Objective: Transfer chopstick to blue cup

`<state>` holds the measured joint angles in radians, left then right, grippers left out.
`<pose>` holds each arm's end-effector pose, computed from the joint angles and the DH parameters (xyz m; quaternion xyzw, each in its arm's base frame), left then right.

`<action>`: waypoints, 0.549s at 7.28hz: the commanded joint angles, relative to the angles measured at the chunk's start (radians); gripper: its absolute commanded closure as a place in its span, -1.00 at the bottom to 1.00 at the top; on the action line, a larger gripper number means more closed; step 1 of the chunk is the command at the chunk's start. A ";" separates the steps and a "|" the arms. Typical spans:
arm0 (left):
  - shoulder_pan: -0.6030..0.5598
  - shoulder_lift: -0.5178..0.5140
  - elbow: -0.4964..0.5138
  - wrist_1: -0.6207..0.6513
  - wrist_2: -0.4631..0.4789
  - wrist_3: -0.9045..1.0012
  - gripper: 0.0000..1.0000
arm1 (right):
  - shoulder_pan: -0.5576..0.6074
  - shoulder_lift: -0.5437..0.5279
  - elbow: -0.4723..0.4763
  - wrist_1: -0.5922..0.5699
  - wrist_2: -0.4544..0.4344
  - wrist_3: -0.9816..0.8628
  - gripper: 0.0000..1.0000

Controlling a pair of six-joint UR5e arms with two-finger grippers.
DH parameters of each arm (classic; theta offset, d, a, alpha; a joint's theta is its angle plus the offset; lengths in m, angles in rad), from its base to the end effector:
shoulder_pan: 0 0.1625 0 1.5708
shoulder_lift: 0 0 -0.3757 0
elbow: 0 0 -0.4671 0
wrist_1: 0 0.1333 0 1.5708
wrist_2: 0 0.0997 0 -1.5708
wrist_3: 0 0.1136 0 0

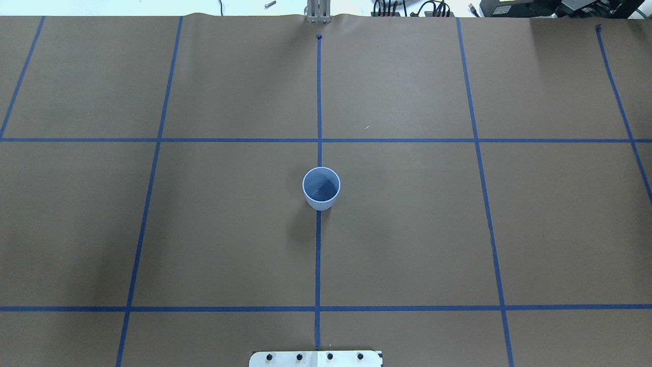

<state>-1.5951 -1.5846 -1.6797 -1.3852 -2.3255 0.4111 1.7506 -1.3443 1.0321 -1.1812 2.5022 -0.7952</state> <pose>-0.0691 -0.5616 0.5698 0.0510 0.3659 0.1672 0.9141 0.1548 -0.6158 0.7319 0.2407 -0.3802 -0.2870 0.8456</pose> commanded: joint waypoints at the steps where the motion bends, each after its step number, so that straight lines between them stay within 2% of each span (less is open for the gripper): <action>1: 0.000 0.000 0.000 0.000 0.000 0.000 -0.99 | 0.000 -0.004 0.008 0.000 0.001 0.002 0.03; 3: 0.001 0.000 0.000 0.000 0.000 0.000 -0.99 | -0.003 -0.004 0.016 0.002 0.003 0.005 0.52; 4: 0.001 0.000 0.000 0.000 0.000 0.000 -0.99 | -0.003 -0.003 0.017 0.002 0.004 0.005 0.68</action>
<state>-1.5946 -1.5846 -1.6797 -1.3852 -2.3255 0.4111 1.7478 -1.3480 1.0463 -1.1802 2.5052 -0.7904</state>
